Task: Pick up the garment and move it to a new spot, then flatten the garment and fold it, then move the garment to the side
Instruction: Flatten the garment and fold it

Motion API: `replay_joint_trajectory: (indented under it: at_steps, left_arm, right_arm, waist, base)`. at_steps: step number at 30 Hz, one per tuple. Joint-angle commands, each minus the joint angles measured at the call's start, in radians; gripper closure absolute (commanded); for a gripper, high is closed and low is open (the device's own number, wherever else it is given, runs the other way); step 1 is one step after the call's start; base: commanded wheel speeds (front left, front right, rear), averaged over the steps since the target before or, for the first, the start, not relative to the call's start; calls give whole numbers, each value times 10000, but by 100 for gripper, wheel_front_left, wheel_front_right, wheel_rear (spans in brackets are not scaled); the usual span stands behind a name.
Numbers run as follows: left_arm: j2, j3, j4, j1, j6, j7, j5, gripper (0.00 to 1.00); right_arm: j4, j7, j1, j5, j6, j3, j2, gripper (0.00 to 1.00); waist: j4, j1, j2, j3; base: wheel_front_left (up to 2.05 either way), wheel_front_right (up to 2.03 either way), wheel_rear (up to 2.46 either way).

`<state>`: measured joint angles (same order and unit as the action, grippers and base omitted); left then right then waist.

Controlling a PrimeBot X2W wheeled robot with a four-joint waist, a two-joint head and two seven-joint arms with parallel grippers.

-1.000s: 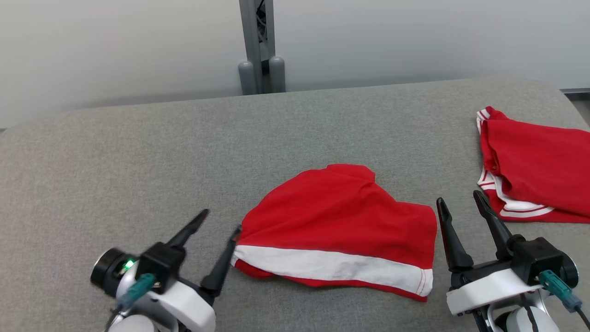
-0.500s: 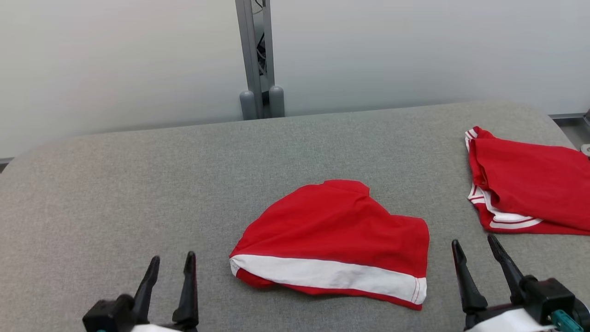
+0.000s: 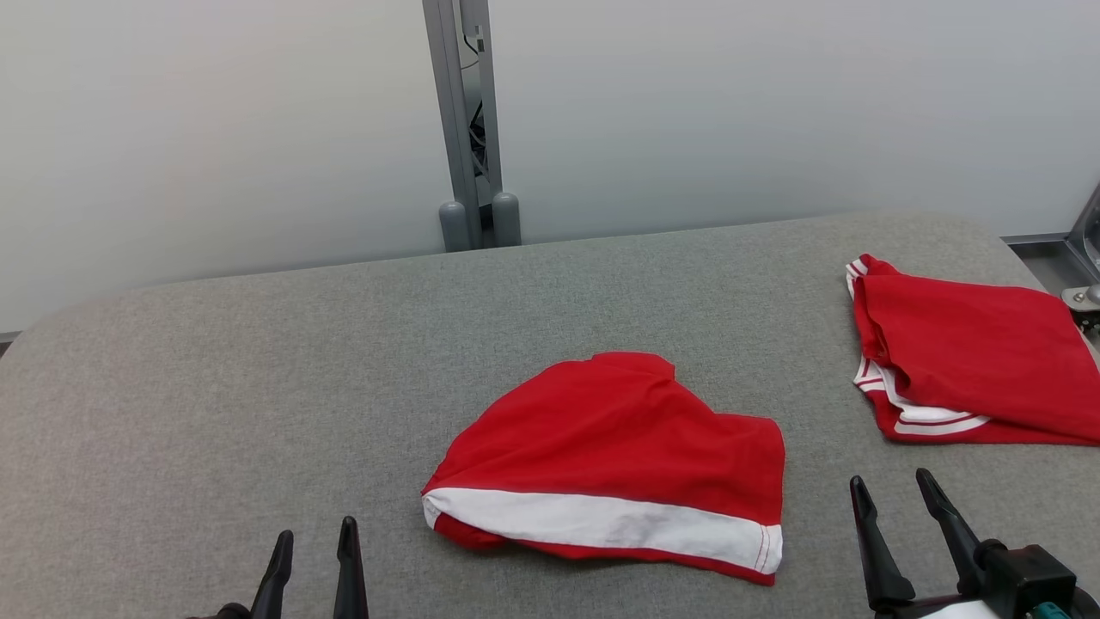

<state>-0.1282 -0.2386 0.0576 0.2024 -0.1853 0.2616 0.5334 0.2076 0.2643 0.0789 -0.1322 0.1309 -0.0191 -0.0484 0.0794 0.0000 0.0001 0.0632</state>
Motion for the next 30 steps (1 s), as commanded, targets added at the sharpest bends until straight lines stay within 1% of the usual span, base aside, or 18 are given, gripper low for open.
replay_joint_trajectory:
  at_steps: [1, 5, 12, 14, 21, 25, 30]
  left_arm:
    - [37, 120, 68, 106, 103, 38, -151, 0]
    - [237, 330, 262, 79, 359, 39, -448, 0]
    - [477, 738, 265, -16, 620, 39, -1034, 0]
    - [574, 1028, -39, -65, 636, 39, -1522, 0]
    - [717, 1748, -1148, 88, 701, 39, -2682, 0]
    - [743, 1908, -1594, 197, 686, 39, -3495, 0]
    - [755, 1862, -1527, 328, 603, 39, -3799, 0]
  right_arm:
    - [21, 2, 65, -75, -4, -7, -52, 0]
    - [42, 2, 19, -49, -4, -17, -52, 0]
    - [46, 2, 58, -2, -4, -32, -52, 0]
    - [12, 2, 73, 12, -4, -30, -52, 0]
    - [-274, 2, 102, -101, -4, -36, -52, 0]
    - [-617, 3, 158, -88, -4, -191, -49, 0]
    - [-906, 2, 242, 98, -4, -567, -50, 0]
  waist:
    - [-5, 0, -1, 8]
    - [-33, 0, -1, 32]
    - [-56, 0, -1, 54]
    - [-66, 0, -1, 59]
    - [-87, 0, -1, 25]
    - [-105, 0, -1, -33]
    - [-126, 0, -1, -92]
  base:
    - [0, 0, 0]
    - [0, 0, 0]
    - [0, 0, 0]
    - [0, 0, 0]
    - [0, 0, 0]
    - [0, 0, 0]
    - [0, 0, 0]
